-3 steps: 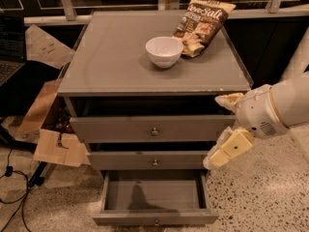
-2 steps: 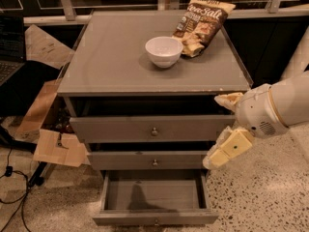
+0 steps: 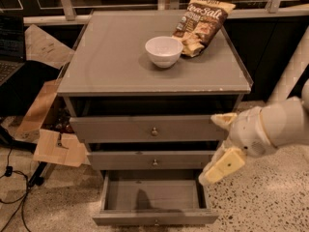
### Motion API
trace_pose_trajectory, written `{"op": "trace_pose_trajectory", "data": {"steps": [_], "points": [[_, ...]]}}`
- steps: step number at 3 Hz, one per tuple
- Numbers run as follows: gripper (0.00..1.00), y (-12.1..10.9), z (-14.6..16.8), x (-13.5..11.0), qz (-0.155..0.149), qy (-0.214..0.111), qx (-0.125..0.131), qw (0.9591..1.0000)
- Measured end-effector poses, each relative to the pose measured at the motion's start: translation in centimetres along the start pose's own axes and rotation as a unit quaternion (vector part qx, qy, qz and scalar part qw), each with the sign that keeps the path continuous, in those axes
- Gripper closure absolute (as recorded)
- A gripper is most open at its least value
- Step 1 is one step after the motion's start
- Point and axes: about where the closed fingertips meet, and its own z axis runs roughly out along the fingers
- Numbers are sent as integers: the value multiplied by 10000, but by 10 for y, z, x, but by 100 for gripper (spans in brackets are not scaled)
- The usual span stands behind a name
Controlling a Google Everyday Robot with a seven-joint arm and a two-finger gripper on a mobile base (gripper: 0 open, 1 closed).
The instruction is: Close bottom drawer
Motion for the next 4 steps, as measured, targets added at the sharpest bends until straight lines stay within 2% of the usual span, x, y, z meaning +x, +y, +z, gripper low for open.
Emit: {"op": "trace_pose_trajectory", "data": {"steps": [1, 2, 4], "points": [[0, 11, 39, 38, 238, -40, 9, 9997], [0, 16, 75, 68, 339, 39, 192, 9992], [0, 16, 123, 108, 651, 303, 188, 9972]]}}
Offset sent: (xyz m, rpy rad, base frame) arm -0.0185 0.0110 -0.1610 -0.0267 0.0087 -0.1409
